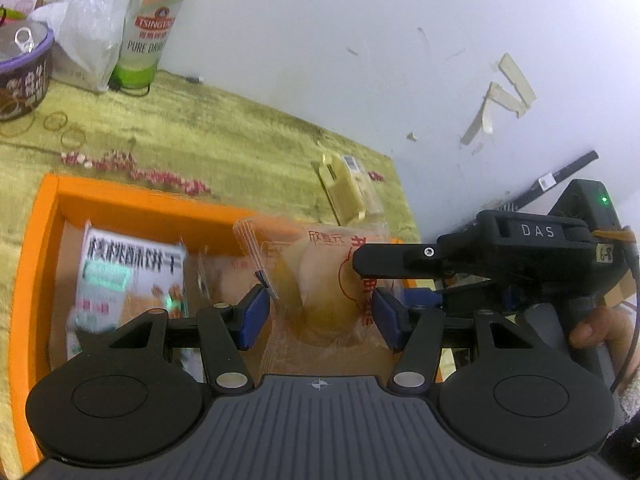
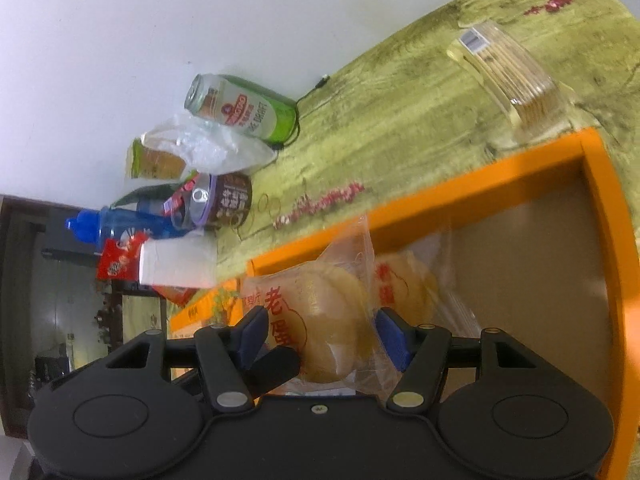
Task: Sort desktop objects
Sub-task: 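Lift the cake packet with the right tool and carry it over the orange tray, then lower the cake beside the other cake in the tray, open right tool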
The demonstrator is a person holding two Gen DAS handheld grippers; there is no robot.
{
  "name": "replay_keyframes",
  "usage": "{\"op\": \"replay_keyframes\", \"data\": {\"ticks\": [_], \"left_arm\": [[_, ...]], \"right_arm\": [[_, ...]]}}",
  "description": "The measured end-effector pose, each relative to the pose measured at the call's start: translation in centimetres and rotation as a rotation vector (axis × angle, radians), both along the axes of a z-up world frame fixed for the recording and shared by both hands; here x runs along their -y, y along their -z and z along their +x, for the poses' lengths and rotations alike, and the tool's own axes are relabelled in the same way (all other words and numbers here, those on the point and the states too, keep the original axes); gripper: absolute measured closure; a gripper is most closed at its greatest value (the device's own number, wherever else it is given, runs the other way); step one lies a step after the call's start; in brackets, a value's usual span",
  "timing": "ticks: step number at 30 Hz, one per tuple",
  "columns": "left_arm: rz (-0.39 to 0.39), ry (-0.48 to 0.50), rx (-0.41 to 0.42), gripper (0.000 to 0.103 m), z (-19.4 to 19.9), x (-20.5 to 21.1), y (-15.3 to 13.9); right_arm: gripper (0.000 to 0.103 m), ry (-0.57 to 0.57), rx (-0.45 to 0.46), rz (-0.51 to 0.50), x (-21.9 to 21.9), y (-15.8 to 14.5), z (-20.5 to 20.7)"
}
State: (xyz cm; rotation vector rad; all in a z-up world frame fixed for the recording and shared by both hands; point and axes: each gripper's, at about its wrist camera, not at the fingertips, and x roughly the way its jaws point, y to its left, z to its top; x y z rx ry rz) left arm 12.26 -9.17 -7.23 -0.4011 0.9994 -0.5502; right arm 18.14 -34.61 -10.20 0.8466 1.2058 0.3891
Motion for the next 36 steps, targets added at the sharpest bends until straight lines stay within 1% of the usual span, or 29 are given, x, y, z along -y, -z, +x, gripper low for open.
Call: {"op": "replay_keyframes", "data": {"ticks": [11,15,20,25,31,36], "left_arm": [[0.046,0.01,-0.09,0.046,-2.7,0.7,2.8],[0.068,0.011,-0.119,0.046,-3.1,0.9,3.7],[0.115,0.026,-0.144,0.045,-3.3,1.4,4.4],[0.143,0.029,-0.185,0.044,-3.2,1.5,5.3],[0.185,0.038,-0.193,0.042,-3.4,1.8,6.0],[0.221,0.052,-0.206,0.041,-3.3,2.0,6.5]], "right_arm": [[0.043,-0.025,-0.065,0.003,-0.4,3.6,-3.2],[0.043,-0.04,-0.094,0.003,-0.5,4.9,-3.8],[0.043,-0.054,-0.122,0.003,-0.7,6.0,-4.2],[0.044,-0.079,-0.135,-0.015,-1.1,6.8,-4.4],[0.044,-0.094,-0.147,-0.042,-1.7,7.6,-4.7],[0.044,-0.084,-0.168,-0.042,-1.7,8.3,-5.1]]}}
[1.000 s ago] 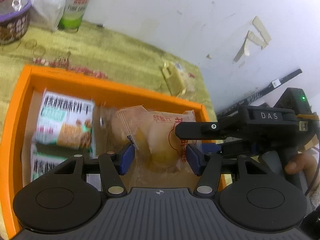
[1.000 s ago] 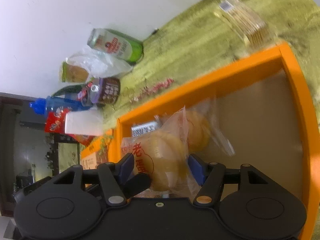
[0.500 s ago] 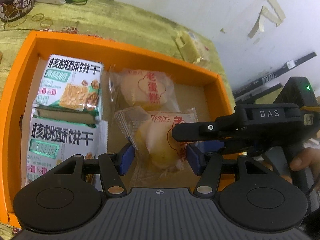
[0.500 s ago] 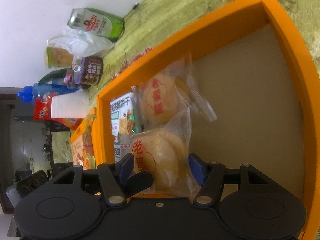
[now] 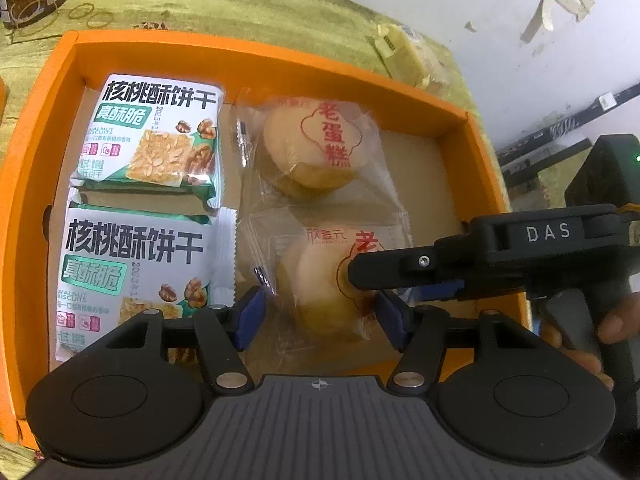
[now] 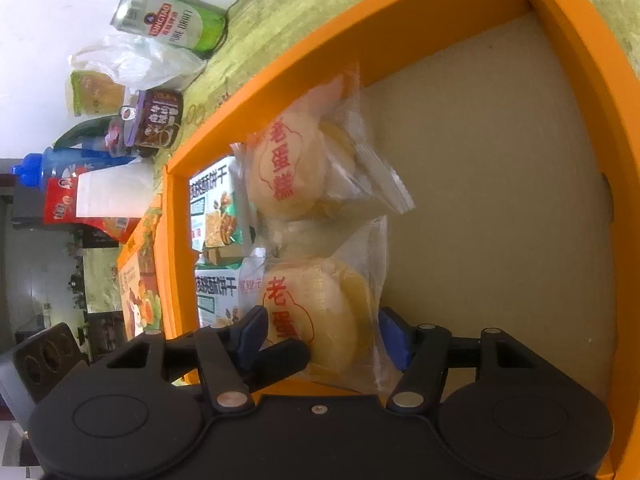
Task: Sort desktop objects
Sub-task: 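Lower the cake beside the other cake in the tray, open right tool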
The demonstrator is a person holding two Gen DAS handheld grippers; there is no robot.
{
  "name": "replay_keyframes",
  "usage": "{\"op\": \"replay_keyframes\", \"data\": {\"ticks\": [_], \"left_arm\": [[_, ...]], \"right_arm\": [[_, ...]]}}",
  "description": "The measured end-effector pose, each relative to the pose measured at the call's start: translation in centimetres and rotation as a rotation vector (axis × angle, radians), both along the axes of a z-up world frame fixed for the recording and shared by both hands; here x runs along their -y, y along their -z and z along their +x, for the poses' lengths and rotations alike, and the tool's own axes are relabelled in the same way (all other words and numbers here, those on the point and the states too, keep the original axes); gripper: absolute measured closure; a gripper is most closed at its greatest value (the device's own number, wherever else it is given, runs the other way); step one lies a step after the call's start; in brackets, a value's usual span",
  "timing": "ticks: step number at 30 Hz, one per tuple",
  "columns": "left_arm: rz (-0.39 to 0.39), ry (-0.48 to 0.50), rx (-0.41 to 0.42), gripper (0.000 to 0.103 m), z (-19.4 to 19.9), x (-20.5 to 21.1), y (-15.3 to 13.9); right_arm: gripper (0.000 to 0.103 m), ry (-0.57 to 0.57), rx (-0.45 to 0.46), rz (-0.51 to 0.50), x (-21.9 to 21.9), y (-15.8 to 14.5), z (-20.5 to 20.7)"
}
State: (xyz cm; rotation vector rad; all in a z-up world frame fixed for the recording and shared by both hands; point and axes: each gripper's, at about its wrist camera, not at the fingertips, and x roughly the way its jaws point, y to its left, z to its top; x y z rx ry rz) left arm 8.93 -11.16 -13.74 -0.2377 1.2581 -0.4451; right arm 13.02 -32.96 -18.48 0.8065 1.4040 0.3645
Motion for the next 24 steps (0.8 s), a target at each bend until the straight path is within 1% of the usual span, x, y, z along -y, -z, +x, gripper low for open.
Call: {"op": "replay_keyframes", "data": {"ticks": [5,8,11,15,19,21,24], "left_arm": [[0.021,0.007,0.002,0.038,0.1,0.1,0.2],[0.035,0.008,0.003,0.034,0.0,0.1,0.2],[0.04,0.013,0.012,0.033,-0.1,0.1,-0.2],[0.062,0.035,0.045,0.031,-0.5,0.3,-1.0],[0.084,0.064,0.106,0.031,-0.8,0.5,-2.5],[0.079,0.095,0.137,0.031,-0.9,0.9,-3.0],[0.094,0.166,0.165,0.031,-0.9,2.2,-3.1]], "right_arm": [[0.042,0.005,-0.004,-0.007,0.2,0.5,-0.3],[0.037,0.018,-0.014,0.003,0.5,0.7,-0.4],[0.037,0.037,-0.008,0.009,1.1,0.5,-0.6],[0.037,0.083,0.039,0.013,2.5,-0.6,-0.8],[0.037,0.11,0.076,0.006,3.6,-1.5,-1.1],[0.043,0.105,0.078,0.006,3.7,-1.5,-1.2],[0.043,0.09,0.074,0.006,3.5,-1.3,-1.4]]}}
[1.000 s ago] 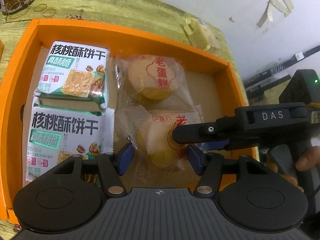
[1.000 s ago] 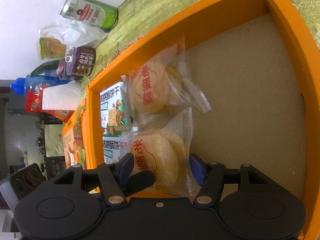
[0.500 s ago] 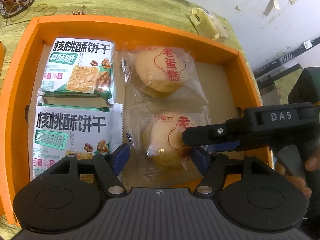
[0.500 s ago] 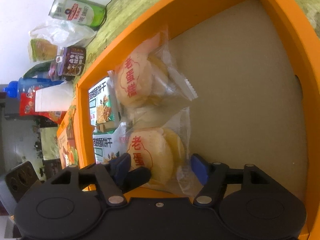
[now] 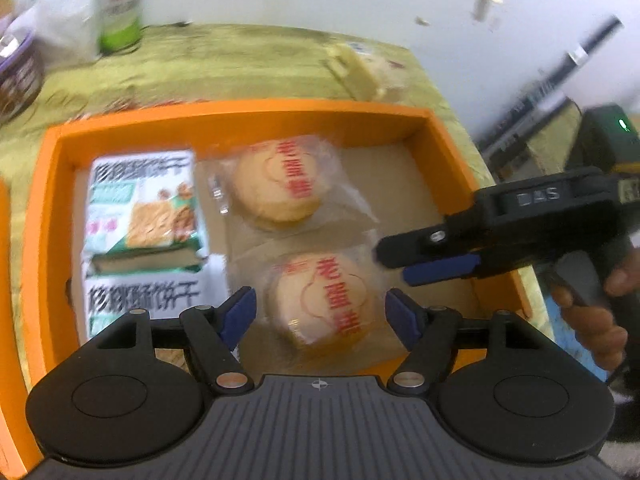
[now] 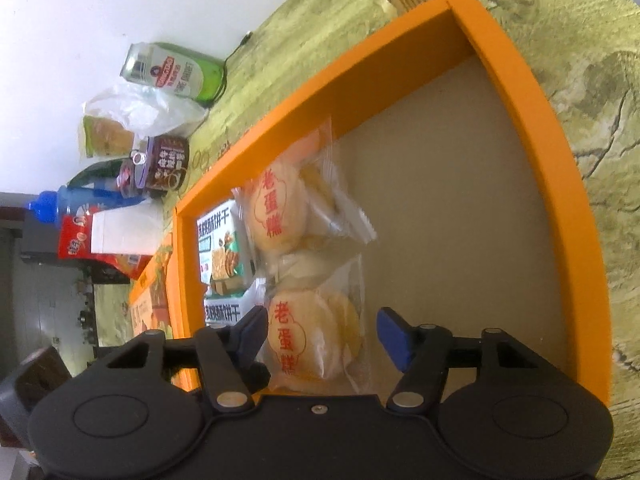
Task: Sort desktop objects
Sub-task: 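Lower the cake beside the other cake in the tray, open right tool, then lift the open right tool out of the tray toward the cream biscuit packet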
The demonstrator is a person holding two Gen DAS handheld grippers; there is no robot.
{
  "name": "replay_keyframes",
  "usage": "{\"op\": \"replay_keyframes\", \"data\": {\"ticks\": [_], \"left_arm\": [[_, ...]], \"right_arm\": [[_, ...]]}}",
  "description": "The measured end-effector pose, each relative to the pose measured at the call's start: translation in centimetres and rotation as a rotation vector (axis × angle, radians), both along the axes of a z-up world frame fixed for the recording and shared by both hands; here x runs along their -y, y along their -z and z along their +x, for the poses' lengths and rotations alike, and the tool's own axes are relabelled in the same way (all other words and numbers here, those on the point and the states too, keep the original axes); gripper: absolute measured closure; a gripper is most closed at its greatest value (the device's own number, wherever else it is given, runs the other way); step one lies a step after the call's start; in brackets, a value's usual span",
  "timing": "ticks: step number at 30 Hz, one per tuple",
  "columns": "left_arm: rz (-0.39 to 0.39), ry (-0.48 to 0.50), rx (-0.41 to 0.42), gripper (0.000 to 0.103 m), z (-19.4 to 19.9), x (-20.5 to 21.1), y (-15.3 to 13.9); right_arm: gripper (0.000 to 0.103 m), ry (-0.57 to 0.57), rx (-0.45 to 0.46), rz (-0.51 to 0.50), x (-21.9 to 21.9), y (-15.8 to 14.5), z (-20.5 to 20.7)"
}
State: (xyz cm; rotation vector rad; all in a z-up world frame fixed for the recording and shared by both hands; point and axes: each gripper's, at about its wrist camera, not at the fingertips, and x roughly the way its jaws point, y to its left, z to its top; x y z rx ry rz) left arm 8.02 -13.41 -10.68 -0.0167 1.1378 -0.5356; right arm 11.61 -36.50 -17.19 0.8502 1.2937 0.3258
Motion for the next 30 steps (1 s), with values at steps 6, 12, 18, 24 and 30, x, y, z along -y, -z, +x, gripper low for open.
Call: {"op": "replay_keyframes", "data": {"ticks": [6,12,18,24,30], "left_arm": [[0.059,0.081,0.001,0.031,-0.2,2.0,1.4],[0.063,0.097,0.007,0.029,-0.4,2.0,2.0],[0.07,0.091,-0.003,0.024,-0.4,1.6,2.6],[0.06,0.09,-0.015,0.023,0.0,1.2,2.5],[0.063,0.092,-0.001,0.023,0.7,0.5,0.9]], "right_arm": [[0.052,-0.037,-0.045,0.003,-1.5,1.2,-0.2],[0.052,-0.043,-0.083,0.02,-2.2,2.2,-0.4],[0.053,-0.038,-0.1,0.027,-2.3,2.7,-0.4],[0.051,-0.035,-0.103,0.027,-2.3,2.7,-0.3],[0.051,-0.025,-0.069,0.004,-1.3,1.1,-0.2]]}}
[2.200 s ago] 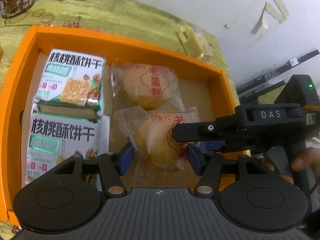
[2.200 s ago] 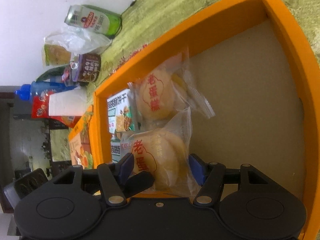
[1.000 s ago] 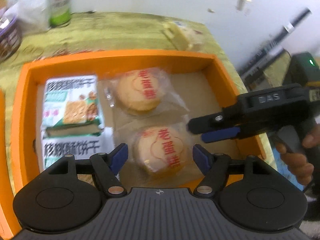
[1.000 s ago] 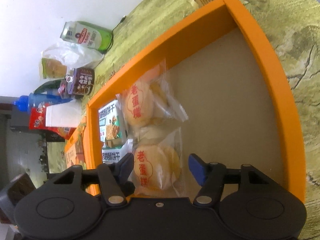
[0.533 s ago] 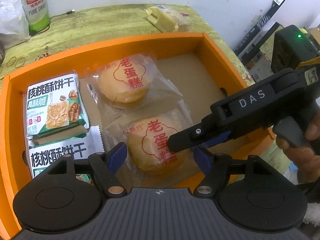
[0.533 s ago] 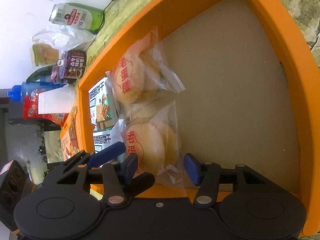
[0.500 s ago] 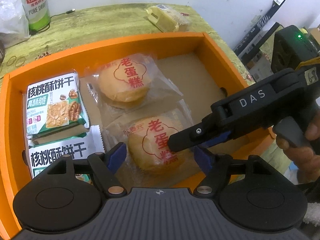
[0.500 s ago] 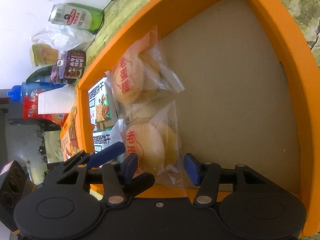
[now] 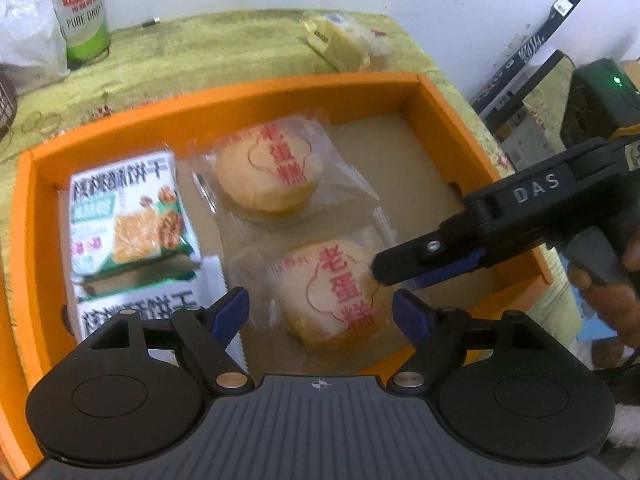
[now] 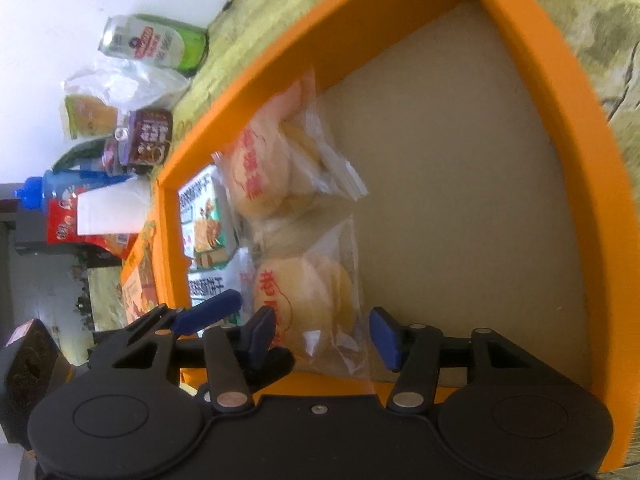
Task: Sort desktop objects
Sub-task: 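Lift the open right tool out of the tray toward the cream biscuit packet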
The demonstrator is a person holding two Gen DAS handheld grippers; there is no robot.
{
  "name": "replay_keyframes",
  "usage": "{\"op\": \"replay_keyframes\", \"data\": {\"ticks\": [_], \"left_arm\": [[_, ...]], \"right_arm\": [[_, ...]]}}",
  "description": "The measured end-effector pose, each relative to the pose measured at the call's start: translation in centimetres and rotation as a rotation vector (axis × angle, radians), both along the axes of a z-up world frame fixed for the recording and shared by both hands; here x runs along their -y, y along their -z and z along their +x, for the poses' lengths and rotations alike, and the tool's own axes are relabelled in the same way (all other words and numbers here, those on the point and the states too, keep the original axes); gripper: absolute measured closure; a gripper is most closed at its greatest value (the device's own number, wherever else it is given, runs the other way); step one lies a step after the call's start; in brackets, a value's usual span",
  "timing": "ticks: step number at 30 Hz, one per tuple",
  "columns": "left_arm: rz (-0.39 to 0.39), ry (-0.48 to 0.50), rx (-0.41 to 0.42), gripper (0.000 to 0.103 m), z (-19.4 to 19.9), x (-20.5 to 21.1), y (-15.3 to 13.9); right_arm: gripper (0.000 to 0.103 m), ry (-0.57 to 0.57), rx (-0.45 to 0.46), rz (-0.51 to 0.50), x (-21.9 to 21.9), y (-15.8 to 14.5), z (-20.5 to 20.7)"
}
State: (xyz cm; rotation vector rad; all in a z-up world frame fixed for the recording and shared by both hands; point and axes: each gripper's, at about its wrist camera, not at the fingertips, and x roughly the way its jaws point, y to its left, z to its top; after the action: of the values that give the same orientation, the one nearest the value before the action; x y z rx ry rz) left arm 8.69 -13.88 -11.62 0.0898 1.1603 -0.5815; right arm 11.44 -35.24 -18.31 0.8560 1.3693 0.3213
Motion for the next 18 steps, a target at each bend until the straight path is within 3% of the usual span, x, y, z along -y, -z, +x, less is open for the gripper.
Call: {"op": "replay_keyframes", "data": {"ticks": [8,18], "left_arm": [[0.006,0.065,0.093,0.023,2.6,0.6,-2.2],[0.021,0.227,0.103,0.023,5.1,3.1,0.4]], "right_arm": [[0.051,0.014,0.109,-0.13,1.6,-3.5,2.4],[0.051,-0.108,0.149,-0.332,-1.7,-3.1,7.8]]}}
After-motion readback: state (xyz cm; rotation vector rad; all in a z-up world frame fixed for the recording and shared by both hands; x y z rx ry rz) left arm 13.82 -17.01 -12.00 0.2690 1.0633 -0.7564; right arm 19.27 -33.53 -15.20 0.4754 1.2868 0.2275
